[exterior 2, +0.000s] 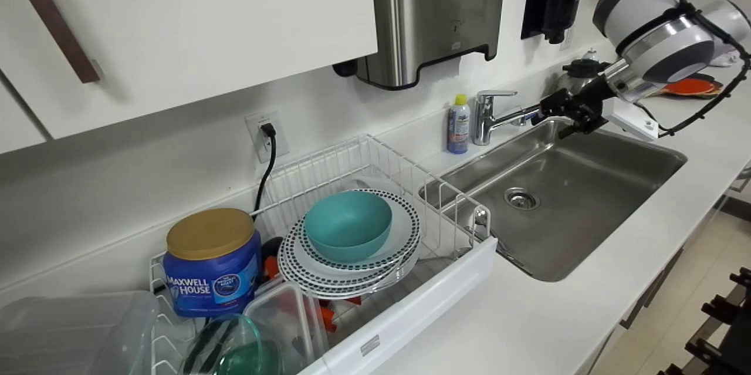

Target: Open and close the faucet and then put the spoon in the sink on the dish rack

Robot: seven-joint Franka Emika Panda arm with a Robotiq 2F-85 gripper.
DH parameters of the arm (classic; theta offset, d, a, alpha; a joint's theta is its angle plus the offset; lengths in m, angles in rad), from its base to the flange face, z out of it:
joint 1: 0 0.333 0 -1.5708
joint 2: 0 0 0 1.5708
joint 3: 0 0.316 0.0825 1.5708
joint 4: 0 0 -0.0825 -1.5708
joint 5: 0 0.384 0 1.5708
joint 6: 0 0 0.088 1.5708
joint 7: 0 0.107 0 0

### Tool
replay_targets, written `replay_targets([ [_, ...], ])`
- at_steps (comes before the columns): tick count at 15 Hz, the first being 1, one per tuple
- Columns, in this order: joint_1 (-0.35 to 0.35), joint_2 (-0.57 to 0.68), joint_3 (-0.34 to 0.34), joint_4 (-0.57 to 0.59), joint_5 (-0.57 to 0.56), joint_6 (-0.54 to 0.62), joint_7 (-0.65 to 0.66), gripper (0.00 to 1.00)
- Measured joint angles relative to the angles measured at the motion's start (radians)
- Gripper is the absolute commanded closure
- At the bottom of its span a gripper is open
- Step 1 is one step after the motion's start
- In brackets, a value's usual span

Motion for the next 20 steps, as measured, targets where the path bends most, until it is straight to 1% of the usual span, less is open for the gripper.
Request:
replay_targets([
  [3, 0.053, 0.008, 0.027, -0.002, -0.091, 0.147, 0.008, 0.00],
  [5, 0.093, 0.034, 0.044, -0.002, -0.155, 0.241, 0.024, 0.00],
  [7, 0.130, 0.079, 0.057, -0.001, -0.217, 0.292, 0.049, 0.00],
  [12, 0.194, 0.245, 0.054, 0.046, -0.378, 0.302, 0.139, 0.00],
  [14, 0.219, 0.323, 0.031, 0.087, -0.449, 0.297, 0.199, 0.00],
  [16, 0.251, 0.395, -0.011, 0.137, -0.514, 0.281, 0.265, 0.00],
  [18, 0.246, 0.442, -0.017, 0.167, -0.659, 0.274, 0.395, 0.00],
  [20, 0.240, 0.456, -0.016, 0.175, -0.694, 0.274, 0.428, 0.00],
])
